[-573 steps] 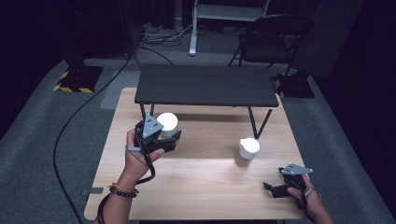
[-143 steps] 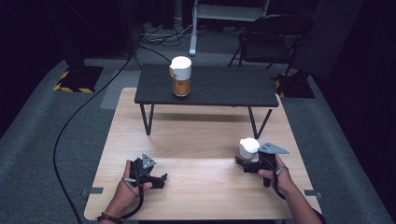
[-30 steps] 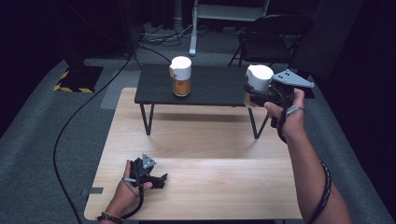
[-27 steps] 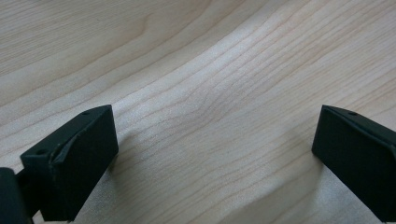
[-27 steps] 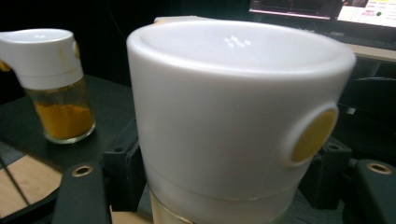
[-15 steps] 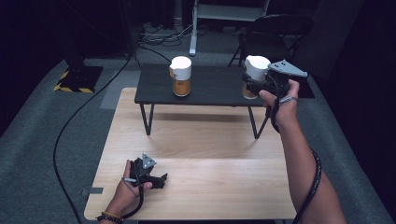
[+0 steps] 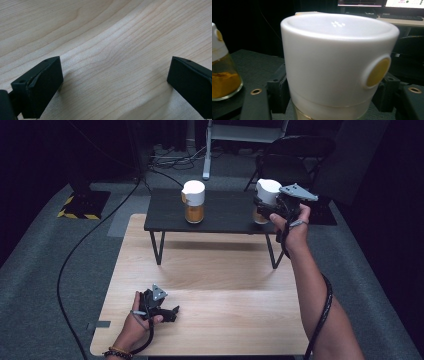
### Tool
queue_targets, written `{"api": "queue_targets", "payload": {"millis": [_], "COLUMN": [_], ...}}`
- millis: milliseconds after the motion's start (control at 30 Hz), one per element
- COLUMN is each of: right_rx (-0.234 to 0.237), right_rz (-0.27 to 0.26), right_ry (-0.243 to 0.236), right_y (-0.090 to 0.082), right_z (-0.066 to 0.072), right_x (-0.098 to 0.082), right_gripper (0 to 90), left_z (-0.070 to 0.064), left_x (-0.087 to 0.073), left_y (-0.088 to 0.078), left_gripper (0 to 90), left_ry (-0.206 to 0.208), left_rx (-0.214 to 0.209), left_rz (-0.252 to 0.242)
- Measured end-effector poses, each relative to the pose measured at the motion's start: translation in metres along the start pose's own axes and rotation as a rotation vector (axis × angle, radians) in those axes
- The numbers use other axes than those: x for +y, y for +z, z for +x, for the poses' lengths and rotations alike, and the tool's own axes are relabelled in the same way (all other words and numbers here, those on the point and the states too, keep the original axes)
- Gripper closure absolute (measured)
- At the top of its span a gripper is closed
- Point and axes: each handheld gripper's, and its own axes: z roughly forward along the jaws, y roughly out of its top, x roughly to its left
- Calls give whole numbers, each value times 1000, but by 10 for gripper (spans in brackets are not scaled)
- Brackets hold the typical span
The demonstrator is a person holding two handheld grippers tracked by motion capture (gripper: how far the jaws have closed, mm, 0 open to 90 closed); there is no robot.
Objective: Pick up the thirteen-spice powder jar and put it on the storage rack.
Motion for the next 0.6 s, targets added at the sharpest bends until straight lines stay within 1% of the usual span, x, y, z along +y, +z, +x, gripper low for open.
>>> {"api": "queue_targets", "payload": {"millis": [233,300,600], "right_rx": [3,6,8], "right_rz": [7,10,17], "right_ry": [-2,-8,-15], "right_y": [10,15,25], "right_z": [2,4,8], "right_x": [-2,-3,-6], "right_gripper": [299,299,299], "left_z": [0,0,0], "left_x": [0,0,0], "left_y": [0,0,0], "left_gripper": [4,5,5], "left_ry": [0,0,0], "left_rx": [0,0,0], "left_rz": [0,0,0]}}
